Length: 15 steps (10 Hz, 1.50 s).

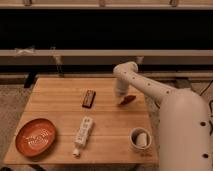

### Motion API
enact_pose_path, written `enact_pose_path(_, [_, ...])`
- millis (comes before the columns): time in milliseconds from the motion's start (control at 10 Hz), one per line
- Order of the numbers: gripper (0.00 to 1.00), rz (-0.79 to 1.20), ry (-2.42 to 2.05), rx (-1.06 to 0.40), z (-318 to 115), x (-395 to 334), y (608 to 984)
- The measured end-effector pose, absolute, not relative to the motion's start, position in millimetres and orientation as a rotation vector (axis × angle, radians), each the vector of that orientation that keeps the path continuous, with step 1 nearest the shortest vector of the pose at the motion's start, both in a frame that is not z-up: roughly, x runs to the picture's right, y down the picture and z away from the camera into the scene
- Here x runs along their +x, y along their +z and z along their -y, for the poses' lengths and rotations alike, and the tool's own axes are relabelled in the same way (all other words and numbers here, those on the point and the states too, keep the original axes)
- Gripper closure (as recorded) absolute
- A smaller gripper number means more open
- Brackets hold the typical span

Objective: Drag the pepper across the table

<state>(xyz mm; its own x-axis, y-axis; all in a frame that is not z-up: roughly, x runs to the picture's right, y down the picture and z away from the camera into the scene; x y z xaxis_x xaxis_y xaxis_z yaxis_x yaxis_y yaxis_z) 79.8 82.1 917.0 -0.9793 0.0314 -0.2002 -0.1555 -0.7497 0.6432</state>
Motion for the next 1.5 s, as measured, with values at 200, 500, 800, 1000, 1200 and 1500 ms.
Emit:
enact_pose_path(200, [1.0,-1.071,2.805,-0.302,-87,70,910])
enact_pose_path(500, [1.0,-1.07,2.738,-0.35,-103,52,894])
enact_pose_path(800, [1.0,-1.069,2.672,-0.396,-118,35,877])
enact_pose_path(1000, [1.0,-1.068,2.614,-0.426,-132,21,865])
enact_pose_path(1200, [1.0,-1.068,2.561,-0.449,-144,8,855])
enact_pose_path(1500, [1.0,-1.06,2.486,-0.495,-159,-13,837])
